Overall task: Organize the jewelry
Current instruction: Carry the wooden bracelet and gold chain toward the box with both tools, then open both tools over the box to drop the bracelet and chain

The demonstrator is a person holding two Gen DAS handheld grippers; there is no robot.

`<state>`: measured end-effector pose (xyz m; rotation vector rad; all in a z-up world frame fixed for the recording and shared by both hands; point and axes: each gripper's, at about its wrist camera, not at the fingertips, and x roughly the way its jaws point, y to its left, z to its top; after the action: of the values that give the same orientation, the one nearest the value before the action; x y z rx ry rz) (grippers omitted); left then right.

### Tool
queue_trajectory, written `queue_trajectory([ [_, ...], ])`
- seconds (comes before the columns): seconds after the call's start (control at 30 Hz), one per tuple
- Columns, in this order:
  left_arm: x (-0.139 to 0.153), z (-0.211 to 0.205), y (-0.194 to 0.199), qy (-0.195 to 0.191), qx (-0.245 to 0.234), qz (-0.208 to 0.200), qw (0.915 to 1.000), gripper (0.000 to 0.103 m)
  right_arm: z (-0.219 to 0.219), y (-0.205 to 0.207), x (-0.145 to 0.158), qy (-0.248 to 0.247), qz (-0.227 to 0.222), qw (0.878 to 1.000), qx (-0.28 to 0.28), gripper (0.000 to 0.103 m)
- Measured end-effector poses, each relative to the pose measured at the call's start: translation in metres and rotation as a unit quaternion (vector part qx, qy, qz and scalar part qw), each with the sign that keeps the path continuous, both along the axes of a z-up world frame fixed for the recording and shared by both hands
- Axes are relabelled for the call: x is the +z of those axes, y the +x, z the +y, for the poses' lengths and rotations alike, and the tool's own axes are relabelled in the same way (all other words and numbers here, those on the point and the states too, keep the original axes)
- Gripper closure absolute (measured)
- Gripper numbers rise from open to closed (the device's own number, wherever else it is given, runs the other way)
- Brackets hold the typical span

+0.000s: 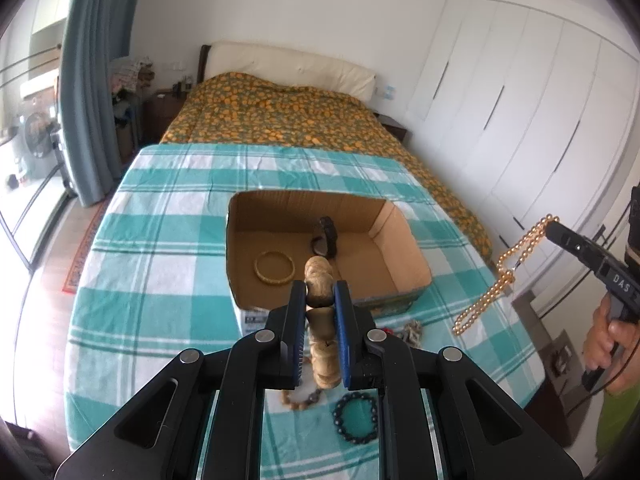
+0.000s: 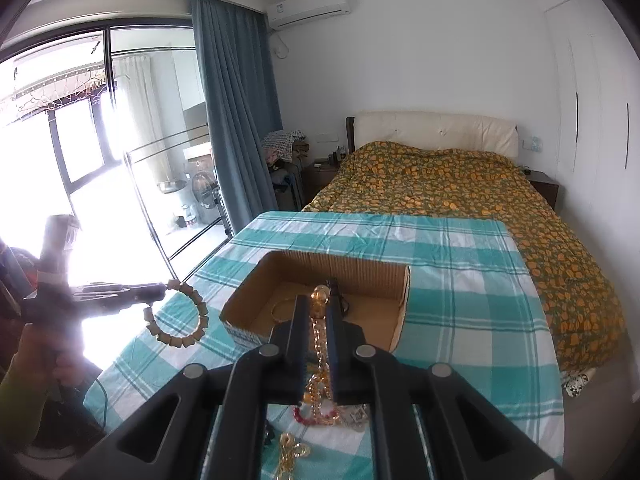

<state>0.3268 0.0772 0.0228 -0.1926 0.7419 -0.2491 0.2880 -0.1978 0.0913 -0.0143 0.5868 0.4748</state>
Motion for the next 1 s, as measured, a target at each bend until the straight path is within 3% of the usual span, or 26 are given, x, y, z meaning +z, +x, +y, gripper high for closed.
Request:
queue_trajectory([
  [0.17,0.004,-0.007,0.037,0.004,-0.005,-0.002,1.0000,0.091,0.017,0.038,0.015,0.001,-0.014,1.000,0.002,0.095],
  [0.3,-0.006,-0.017,0.065,0.003,-0.014,0.007,0.9999,0.091,0.025,0.068,0.010,-0.003,-0.010,1.000,-0.002,0.095],
  [0.6,-0.065,-0.047,0.123,0.008,-0.026,0.060,0.9978,0.091,0.041,0.131,-0.058,-0.035,0.051,0.998,-0.007,0.095],
  [0.7,-0.088,-0.059,0.135,0.032,-0.025,0.077,0.9962,0.089,0.045,0.144,-0.085,-0.036,0.074,0.997,-0.009,0.094],
  [0.73,-0.093,-0.062,0.137,0.042,-0.022,0.080,0.9957,0.086,0.045,0.146,-0.092,-0.039,0.075,0.996,-0.015,0.090],
  [0.77,-0.099,-0.064,0.137,0.052,-0.018,0.084,0.9949,0.066,0.046,0.146,-0.098,-0.046,0.077,0.996,-0.020,0.083],
  [0.8,-0.102,-0.063,0.136,0.056,-0.011,0.086,0.9947,0.039,0.048,0.144,-0.104,-0.054,0.079,0.995,-0.026,0.060],
  [0.83,-0.102,-0.061,0.133,0.055,-0.003,0.082,0.9951,0.029,0.048,0.141,-0.111,-0.055,0.081,0.995,-0.030,0.041],
  [0.87,-0.102,-0.058,0.127,0.054,0.007,0.075,0.9957,0.019,0.048,0.138,-0.114,-0.053,0.080,0.995,-0.031,0.038],
  [1.0,-0.095,-0.044,0.100,0.067,0.020,0.058,0.9958,0.017,0.045,0.109,-0.124,-0.073,0.063,0.995,-0.030,0.038],
])
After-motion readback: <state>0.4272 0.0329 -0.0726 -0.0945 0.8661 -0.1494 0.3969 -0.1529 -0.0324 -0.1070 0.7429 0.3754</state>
